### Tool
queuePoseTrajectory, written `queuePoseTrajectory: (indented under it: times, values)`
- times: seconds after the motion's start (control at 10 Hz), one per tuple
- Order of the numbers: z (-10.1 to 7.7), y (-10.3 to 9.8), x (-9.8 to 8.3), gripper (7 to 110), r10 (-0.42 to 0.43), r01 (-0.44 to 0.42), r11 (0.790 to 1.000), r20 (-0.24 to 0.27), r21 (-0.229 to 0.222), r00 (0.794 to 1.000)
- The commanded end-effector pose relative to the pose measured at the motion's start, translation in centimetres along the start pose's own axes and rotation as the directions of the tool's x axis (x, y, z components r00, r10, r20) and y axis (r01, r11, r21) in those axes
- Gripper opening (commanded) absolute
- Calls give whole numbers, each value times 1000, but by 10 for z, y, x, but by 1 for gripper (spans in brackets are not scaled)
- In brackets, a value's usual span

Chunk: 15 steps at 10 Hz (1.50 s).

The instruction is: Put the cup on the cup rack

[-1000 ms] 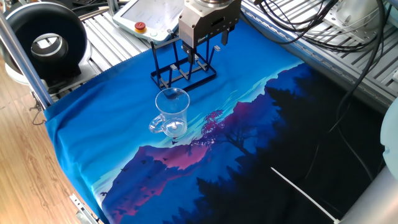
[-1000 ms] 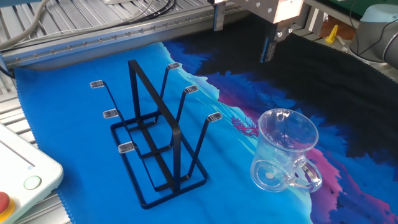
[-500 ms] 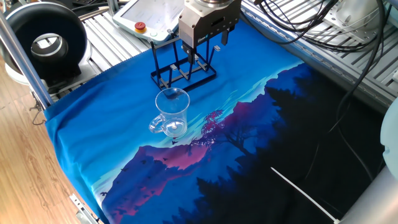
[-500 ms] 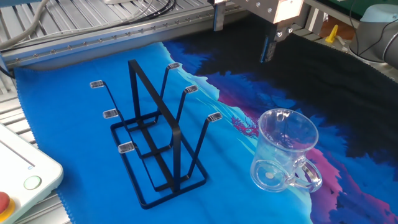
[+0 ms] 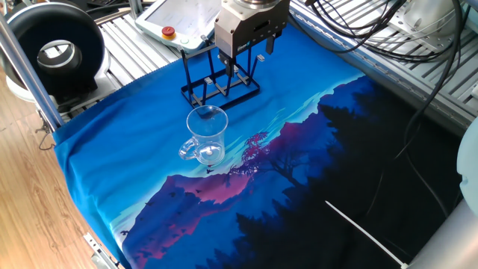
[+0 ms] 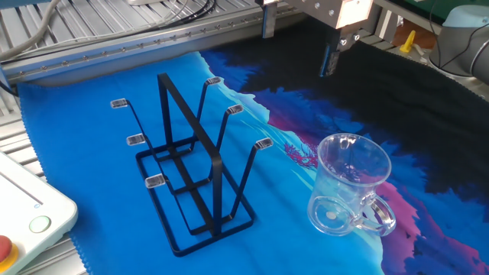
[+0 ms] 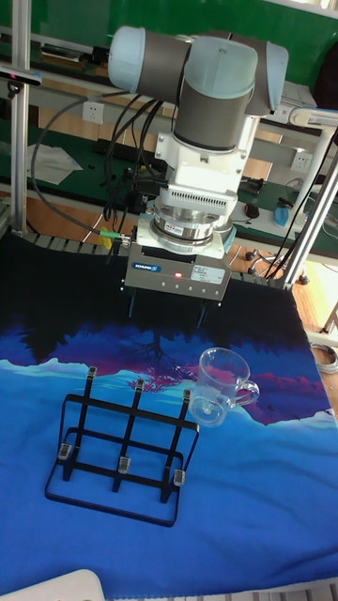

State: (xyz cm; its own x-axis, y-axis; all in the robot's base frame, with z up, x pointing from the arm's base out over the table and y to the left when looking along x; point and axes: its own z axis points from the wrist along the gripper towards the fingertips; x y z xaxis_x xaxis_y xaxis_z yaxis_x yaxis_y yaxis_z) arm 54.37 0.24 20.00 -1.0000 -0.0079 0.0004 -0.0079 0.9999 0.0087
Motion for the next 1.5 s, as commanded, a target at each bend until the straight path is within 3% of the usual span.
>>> queuePoseTrajectory:
  times: [0.0,0.1,1.0,1.3,1.4]
  values:
    - [-9,43,52,109,-98,63,982,-194,-178,976]
    - [-8,43,52,7,-96,62,983,-194,-175,976]
    - [-7,43,51,7,-94,60,983,-195,-173,976]
    - [-9,34,49,7,-163,140,980,-176,-140,971]
    - [-8,35,42,7,-225,206,969,-139,-137,964]
